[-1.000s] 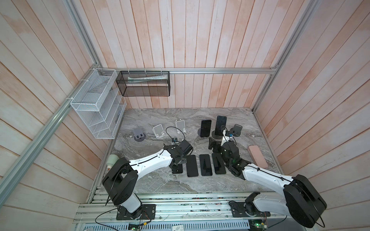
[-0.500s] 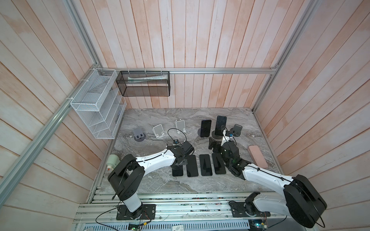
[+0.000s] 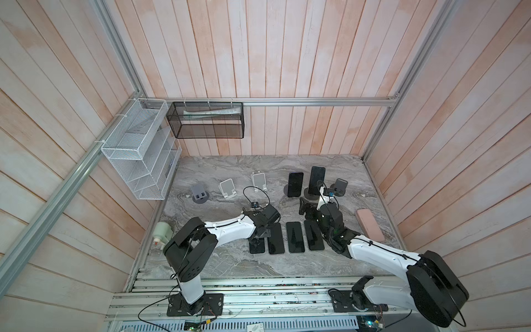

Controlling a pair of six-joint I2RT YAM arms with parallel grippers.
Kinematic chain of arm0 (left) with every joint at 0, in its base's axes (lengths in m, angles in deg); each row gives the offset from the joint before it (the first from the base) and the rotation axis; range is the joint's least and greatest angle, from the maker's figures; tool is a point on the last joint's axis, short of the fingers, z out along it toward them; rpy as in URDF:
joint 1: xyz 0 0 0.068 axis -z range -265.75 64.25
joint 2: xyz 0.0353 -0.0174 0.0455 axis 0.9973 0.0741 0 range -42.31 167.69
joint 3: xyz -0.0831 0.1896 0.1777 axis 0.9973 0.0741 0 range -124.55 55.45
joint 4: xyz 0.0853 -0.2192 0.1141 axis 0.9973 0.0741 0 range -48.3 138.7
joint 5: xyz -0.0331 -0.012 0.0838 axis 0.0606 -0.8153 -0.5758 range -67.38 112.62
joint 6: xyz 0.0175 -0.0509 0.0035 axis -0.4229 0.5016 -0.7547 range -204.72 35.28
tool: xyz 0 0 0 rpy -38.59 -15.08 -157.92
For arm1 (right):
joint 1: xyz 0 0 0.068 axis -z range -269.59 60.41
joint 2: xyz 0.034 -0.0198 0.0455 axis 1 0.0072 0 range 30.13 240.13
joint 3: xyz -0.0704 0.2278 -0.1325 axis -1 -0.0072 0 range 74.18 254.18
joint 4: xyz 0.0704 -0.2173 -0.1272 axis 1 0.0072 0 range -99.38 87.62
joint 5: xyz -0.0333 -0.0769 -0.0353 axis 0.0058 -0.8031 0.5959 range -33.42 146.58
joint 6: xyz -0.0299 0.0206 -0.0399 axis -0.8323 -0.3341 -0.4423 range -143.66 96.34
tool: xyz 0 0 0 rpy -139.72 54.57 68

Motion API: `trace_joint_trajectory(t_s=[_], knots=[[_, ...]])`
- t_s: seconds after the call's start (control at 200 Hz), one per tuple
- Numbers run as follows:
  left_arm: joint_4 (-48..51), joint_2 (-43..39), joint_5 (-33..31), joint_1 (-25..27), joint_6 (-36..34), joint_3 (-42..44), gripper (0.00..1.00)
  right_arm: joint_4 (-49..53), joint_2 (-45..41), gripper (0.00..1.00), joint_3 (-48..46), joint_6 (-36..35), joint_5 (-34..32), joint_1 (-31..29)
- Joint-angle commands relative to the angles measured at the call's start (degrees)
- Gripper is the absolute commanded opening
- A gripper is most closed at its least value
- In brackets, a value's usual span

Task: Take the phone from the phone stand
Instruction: 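Lower the white-framed phone flat beside the pink-edged phone with the left gripper, then open the left gripper and raise it off the placed phone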

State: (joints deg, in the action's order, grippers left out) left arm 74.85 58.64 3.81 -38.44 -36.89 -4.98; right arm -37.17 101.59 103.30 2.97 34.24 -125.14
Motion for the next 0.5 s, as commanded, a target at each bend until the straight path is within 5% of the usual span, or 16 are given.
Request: trace_joint_trajectory(t_s=[0.0,0.495], knots=[[-0.19,1.58,-2.64,0.15,-0.29,1.67,0.72,0.70,0.43,0.97,1.29,0.66,0.86,-0.39],[0.69,3.28,-2.46,-0.63,-1.54,1.43,0.79,0.95,0.81,0.97,1.33,0.63,0.42,-0.32]])
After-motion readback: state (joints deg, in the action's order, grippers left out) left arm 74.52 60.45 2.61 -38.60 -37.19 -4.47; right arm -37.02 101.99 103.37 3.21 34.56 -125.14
